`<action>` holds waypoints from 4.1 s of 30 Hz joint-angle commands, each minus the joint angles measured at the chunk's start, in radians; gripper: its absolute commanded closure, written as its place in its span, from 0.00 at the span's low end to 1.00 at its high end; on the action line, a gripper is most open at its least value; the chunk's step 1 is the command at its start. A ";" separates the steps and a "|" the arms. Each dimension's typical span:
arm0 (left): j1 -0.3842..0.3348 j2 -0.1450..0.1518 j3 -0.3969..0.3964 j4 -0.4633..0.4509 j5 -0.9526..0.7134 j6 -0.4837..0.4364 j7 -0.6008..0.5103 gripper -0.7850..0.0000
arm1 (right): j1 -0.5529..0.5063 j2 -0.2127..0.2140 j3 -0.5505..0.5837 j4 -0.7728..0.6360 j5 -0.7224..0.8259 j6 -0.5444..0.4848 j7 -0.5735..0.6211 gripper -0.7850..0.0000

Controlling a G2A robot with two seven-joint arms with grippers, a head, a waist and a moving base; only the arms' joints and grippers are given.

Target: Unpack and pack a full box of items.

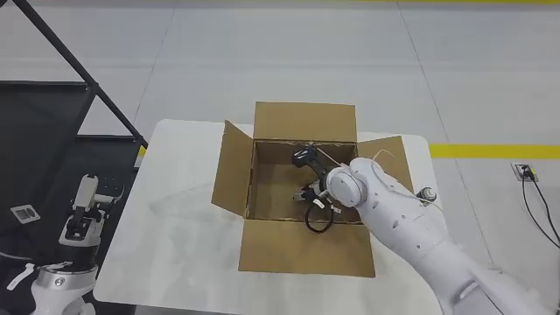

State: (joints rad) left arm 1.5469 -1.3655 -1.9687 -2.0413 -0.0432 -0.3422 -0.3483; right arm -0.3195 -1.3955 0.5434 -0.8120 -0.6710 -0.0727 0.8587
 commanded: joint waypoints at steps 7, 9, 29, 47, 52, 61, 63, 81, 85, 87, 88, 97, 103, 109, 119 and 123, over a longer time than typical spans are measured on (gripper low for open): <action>0.000 0.000 0.000 0.000 0.000 0.000 0.000 0.00 | 0.015 -0.032 -0.007 0.059 0.004 -0.019 0.014 1.00; 0.000 0.000 0.000 0.000 0.000 0.000 0.000 0.00 | 0.021 -0.038 -0.008 0.071 0.000 -0.020 0.029 1.00; 0.000 0.000 0.000 0.000 0.000 0.000 0.000 0.00 | -0.310 0.196 0.560 -0.778 -0.166 -0.034 0.164 1.00; 0.000 0.000 0.000 0.000 0.000 0.000 0.000 0.00 | -1.097 0.275 1.288 -1.291 -0.209 0.162 0.060 1.00; 0.000 0.000 0.000 0.000 0.000 0.000 0.000 0.00 | -1.153 0.282 1.323 -1.191 -0.231 0.111 0.099 1.00; 0.000 0.000 0.000 0.000 0.000 0.000 0.000 0.00 | -1.037 0.293 1.196 -0.984 -0.274 -0.007 0.164 1.00; 0.000 0.000 0.000 0.000 0.000 0.000 0.000 0.00 | -1.009 0.293 1.167 -0.944 -0.286 -0.009 0.168 1.00; 0.000 0.000 0.000 0.000 0.000 0.000 0.000 0.00 | -0.826 0.289 1.013 -0.720 -0.381 0.081 0.206 0.95; 0.000 0.000 0.000 0.000 0.000 0.000 0.000 0.00 | -0.813 0.289 1.000 -0.708 -0.383 0.092 0.206 0.53; 0.000 0.000 0.000 0.000 0.000 0.000 0.000 0.00 | -0.811 0.289 0.998 -0.705 -0.380 0.095 0.206 0.51; 0.000 0.000 0.000 0.000 0.000 0.000 0.000 0.00 | -0.811 0.289 0.997 -0.705 -0.380 0.096 0.206 0.50; 0.000 0.000 0.000 0.000 0.000 0.000 0.000 0.00 | -0.836 0.292 1.010 -0.743 -0.370 0.123 0.192 0.39; 0.000 0.000 0.000 0.000 0.000 0.000 0.000 0.00 | -0.947 0.300 1.117 -0.920 -0.350 0.166 0.098 0.21; 0.000 0.000 0.000 0.000 0.000 0.000 0.000 0.00 | -1.085 0.294 1.237 -1.104 -0.184 0.158 -0.071 0.00; 0.000 0.000 0.000 0.000 0.000 0.000 0.000 0.00 | -0.938 0.317 1.323 -0.900 0.327 -0.221 0.098 0.00; 0.000 0.000 0.000 0.000 0.000 0.000 0.000 0.00 | -0.778 0.331 1.265 -0.747 0.412 -0.267 0.231 0.00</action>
State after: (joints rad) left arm 1.5469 -1.3655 -1.9687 -2.0413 -0.0432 -0.3422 -0.3483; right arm -1.1406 -1.0668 1.8223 -1.6015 -0.2745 -0.3323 1.0589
